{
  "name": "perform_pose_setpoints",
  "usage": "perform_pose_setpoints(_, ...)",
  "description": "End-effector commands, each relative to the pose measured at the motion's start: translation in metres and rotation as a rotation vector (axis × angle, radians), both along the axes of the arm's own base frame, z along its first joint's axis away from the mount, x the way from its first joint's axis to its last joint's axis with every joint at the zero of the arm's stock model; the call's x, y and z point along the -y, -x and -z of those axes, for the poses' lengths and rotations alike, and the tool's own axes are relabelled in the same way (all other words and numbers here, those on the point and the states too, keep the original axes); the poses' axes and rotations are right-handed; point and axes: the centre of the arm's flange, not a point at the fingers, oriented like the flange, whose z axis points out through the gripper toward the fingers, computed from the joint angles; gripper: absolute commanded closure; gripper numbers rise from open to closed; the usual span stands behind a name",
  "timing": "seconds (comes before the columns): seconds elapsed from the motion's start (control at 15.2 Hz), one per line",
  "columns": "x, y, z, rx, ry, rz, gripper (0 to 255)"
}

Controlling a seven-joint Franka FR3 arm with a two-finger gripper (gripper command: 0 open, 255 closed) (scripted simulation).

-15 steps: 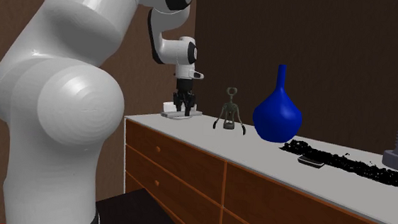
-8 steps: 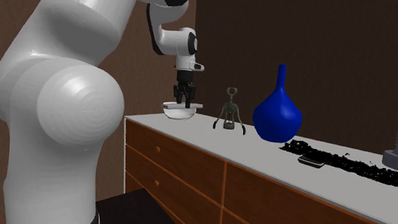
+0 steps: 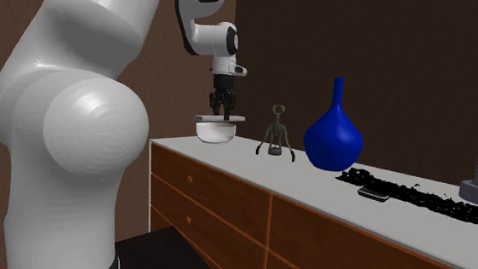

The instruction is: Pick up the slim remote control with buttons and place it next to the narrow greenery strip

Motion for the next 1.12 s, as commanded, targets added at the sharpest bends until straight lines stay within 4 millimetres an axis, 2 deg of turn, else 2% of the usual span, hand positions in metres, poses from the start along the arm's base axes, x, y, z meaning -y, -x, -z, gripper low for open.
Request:
perform_pose_setpoints(0.0,0.021,0.001,0.000,0.000,0.000,0.000,255)
perform_pose_setpoints(1.06,0.232,0.004,-0.001,0.000,0.000,0.000,255)
